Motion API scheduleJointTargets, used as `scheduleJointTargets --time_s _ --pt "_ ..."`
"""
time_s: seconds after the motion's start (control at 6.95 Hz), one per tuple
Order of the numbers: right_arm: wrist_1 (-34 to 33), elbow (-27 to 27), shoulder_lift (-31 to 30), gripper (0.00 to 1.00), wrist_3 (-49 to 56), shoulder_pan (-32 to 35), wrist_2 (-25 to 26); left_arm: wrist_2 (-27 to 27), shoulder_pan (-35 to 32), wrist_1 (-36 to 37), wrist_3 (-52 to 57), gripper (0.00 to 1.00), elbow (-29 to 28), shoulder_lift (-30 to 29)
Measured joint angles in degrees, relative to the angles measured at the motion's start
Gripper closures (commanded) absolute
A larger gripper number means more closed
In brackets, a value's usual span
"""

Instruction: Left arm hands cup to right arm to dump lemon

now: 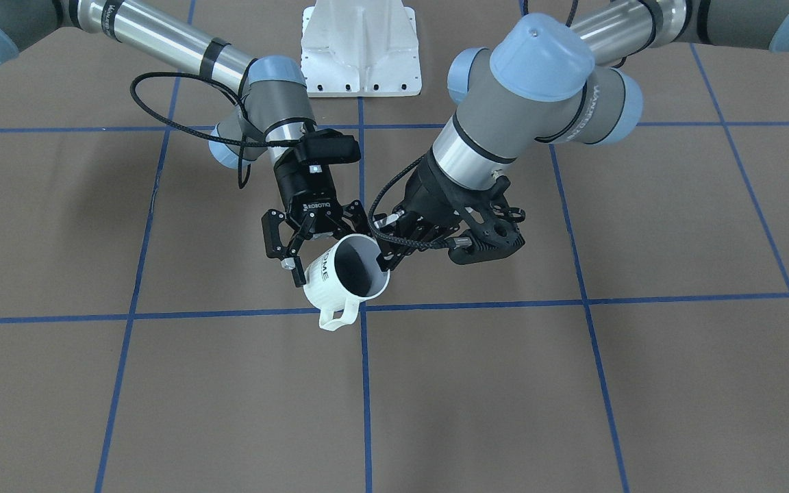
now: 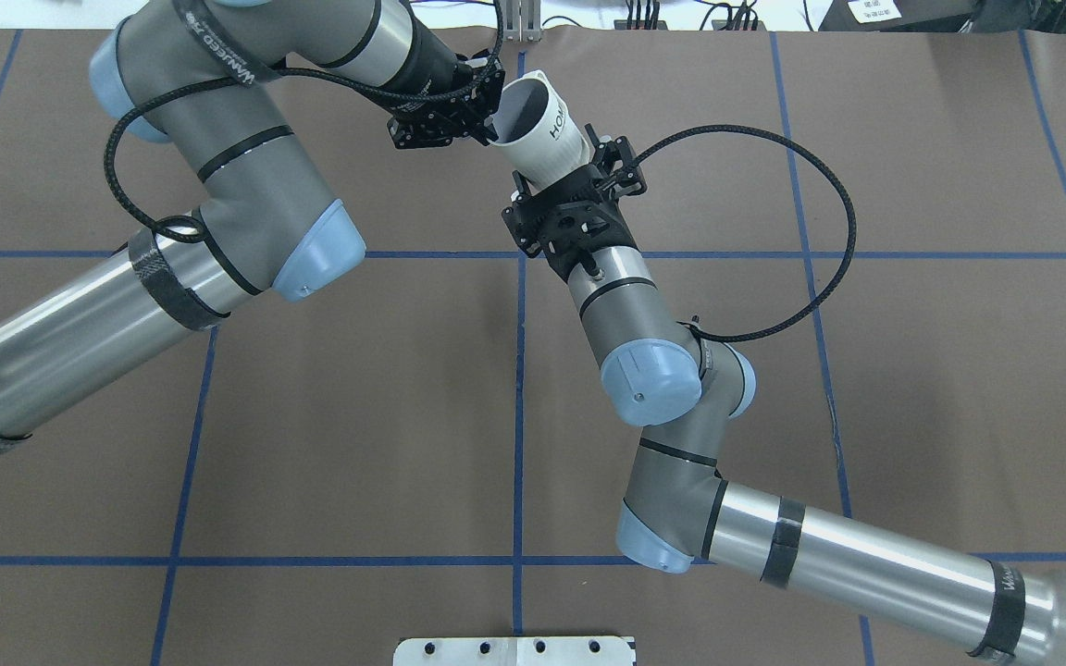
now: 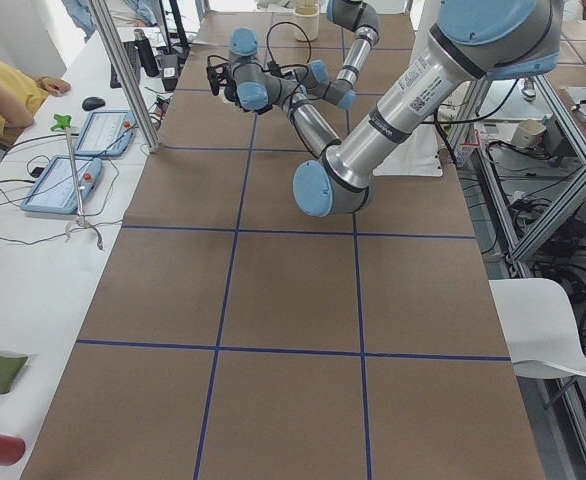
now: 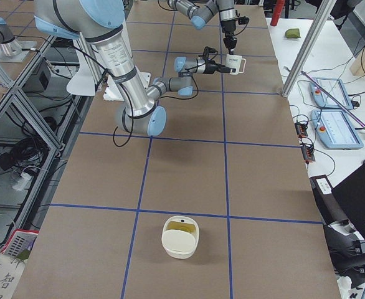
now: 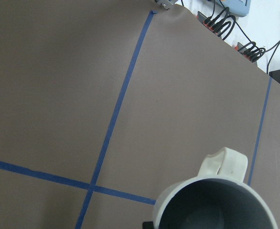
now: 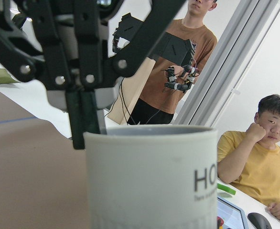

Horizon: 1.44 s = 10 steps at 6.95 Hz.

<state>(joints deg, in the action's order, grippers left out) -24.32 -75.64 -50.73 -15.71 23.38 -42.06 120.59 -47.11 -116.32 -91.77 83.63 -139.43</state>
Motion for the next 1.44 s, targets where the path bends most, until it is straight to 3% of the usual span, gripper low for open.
scheduleJointTargets --time_s 0.43,0.86,1.15,1.44 --pt "0.0 -4.2 -3.2 0.01 0.4 -4.4 4.7 0.0 0.0 -0.1 0.0 1.00 -0.2 0.0" --pt "-3.2 -12.9 -5.3 0.01 4.9 -6.9 6.5 -0.1 -0.1 0.2 0.8 1.00 -0.3 0.1" --pt "-6.9 -14.0 -5.5 0.01 1.5 -3.5 3.9 -0.6 -0.2 0.4 1.3 1.00 -0.4 0.4" --pt "-13.7 -14.4 -5.1 0.01 -7.3 2.0 -3.5 -0.9 -0.3 0.5 1.5 1.00 -0.4 0.7"
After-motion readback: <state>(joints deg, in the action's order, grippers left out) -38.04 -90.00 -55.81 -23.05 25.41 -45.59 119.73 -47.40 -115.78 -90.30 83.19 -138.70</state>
